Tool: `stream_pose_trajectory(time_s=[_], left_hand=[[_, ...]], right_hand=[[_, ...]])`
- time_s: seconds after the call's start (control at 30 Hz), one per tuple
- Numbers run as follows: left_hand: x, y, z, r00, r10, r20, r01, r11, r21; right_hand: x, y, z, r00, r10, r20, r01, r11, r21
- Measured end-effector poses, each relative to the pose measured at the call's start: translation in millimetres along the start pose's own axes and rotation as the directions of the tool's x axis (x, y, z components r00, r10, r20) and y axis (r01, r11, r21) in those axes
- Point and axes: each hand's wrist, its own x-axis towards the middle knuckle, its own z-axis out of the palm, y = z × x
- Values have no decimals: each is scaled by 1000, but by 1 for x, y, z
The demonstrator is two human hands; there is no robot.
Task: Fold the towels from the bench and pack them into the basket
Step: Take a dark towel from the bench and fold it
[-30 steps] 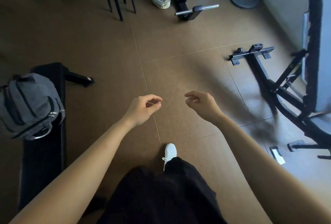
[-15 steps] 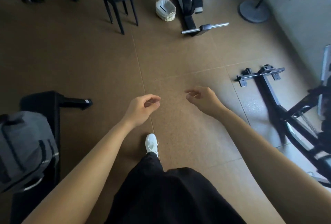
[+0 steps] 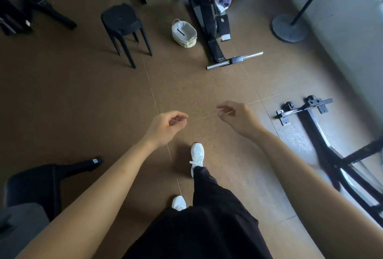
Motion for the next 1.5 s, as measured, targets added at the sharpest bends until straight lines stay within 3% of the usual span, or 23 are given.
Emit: stream_pose_trajectory(time_s=[0.27, 0.7, 0.9, 1.07, 1.3, 1.5], left_hand=[[146, 29, -36, 996, -45, -72, 44, 999, -16], [379, 42, -144, 983, -113, -145, 96, 988, -117], [511, 32, -227, 993, -81, -91, 74, 994, -78], [617, 44, -293, 993, -86, -74, 82, 995, -64], [786, 85, -351, 999, -44, -1, 44, 999, -7], [952, 117, -378, 1000, -17, 11, 16, 999, 42]], right_hand=[[164, 2, -44, 996, -12, 93, 9, 999, 31], [447, -68, -83, 987, -13, 159, 1, 997, 76], [569, -104, -92, 983, 29, 183, -31, 999, 12], [668, -128, -112, 984, 86, 156, -99, 992, 78], [809, -136, -149, 978, 201, 59, -208, 965, 161], [956, -120, -199, 981, 184, 61, -192, 968, 163]])
